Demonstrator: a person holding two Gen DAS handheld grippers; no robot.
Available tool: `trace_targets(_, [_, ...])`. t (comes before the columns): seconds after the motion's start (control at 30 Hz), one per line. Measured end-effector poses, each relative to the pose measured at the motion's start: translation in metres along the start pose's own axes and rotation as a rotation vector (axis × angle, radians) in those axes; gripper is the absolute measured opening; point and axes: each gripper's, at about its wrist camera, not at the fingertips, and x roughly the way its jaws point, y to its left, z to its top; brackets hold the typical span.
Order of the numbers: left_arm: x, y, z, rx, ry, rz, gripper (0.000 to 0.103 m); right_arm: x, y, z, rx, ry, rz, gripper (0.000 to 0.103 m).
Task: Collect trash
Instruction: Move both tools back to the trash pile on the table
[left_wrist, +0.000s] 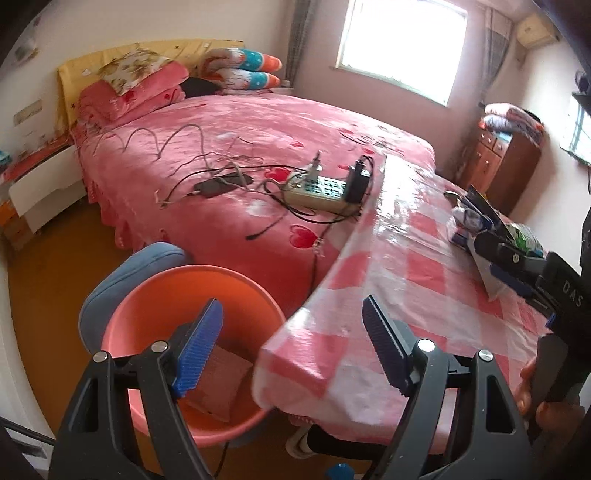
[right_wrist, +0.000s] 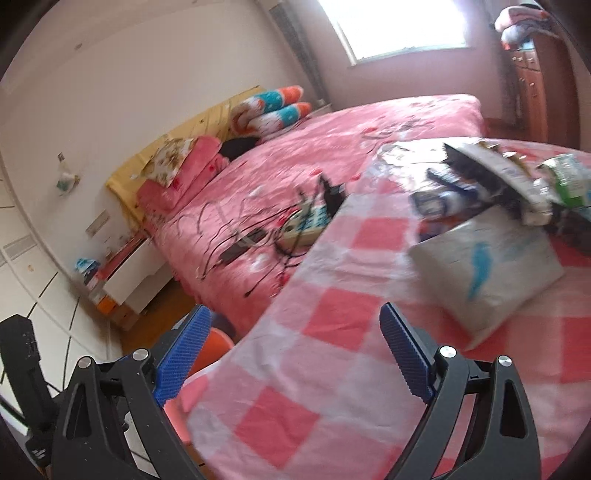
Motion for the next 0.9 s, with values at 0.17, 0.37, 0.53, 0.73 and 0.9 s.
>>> trace_targets(0.17, [0.0, -0.025, 0.001, 0.044, 0.02, -0.004, 0.079, -0.016, -0.022, 0.002, -0.001, -0.043, -0.058, 0.096])
trace_targets(0.37, [0.001, -0.056, 0.002, 0.098, 0.024, -0.02, 0.079, -0.031, -0.045, 0.002, 0.011, -0.08, -0.1, 0.096])
trace_targets(0.53, [0.001, -0.085, 0.004, 0.146, 0.019, -0.041, 0.079, -0.045, -0.065, 0.004, 0.04, -0.105, -0.125, 0.096])
trace_targets(0.73, [0.004, -0.113, 0.008, 0.171, 0.03, -0.072, 0.079, -0.062, -0.091, 0.007, 0.057, -0.123, -0.159, 0.097])
trace_targets(0.9, [0.007, -0.141, 0.012, 0.2, 0.033, -0.097, 0.079, -0.075, -0.108, 0.011, 0.074, -0.134, -0.199, 0.097])
